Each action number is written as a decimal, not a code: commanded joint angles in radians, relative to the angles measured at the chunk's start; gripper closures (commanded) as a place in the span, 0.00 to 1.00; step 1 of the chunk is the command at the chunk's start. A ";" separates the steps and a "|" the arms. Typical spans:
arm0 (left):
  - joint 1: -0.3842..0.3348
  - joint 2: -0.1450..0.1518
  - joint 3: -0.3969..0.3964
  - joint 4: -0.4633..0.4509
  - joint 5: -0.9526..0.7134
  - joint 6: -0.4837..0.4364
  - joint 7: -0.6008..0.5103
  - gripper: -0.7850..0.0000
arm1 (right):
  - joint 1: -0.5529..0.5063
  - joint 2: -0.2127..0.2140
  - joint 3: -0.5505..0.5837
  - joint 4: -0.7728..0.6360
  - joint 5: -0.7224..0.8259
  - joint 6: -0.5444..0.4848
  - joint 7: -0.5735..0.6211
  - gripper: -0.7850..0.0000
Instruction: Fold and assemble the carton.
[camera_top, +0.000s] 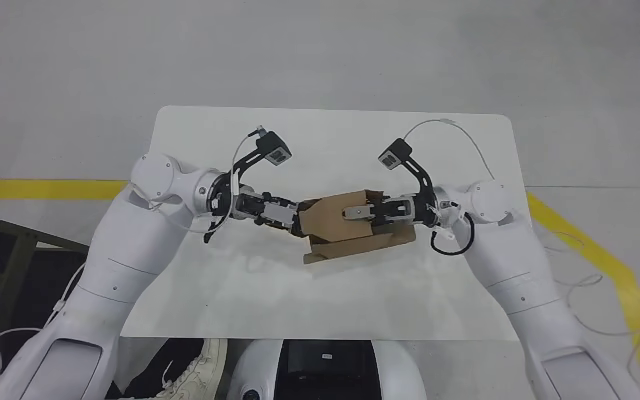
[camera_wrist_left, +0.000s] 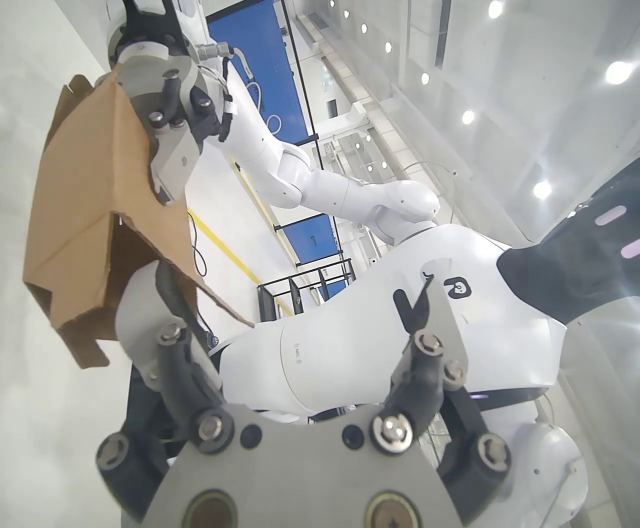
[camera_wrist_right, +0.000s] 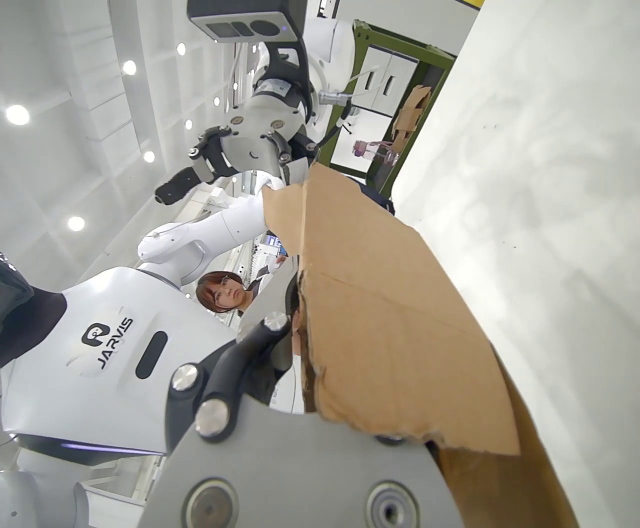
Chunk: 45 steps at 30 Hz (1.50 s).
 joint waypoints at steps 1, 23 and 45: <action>0.003 -0.001 0.000 -0.003 -0.013 0.006 -0.001 0.00 | 0.000 0.000 -0.003 -0.005 -0.017 0.000 -0.016 1.00; -0.015 -0.014 0.027 -0.033 0.059 0.029 0.020 0.00 | -0.020 0.001 -0.037 -0.114 -0.109 0.024 -0.106 1.00; 0.013 0.006 -0.067 -0.033 0.072 0.058 0.022 0.00 | -0.057 0.023 0.031 -0.169 -0.116 0.006 -0.153 1.00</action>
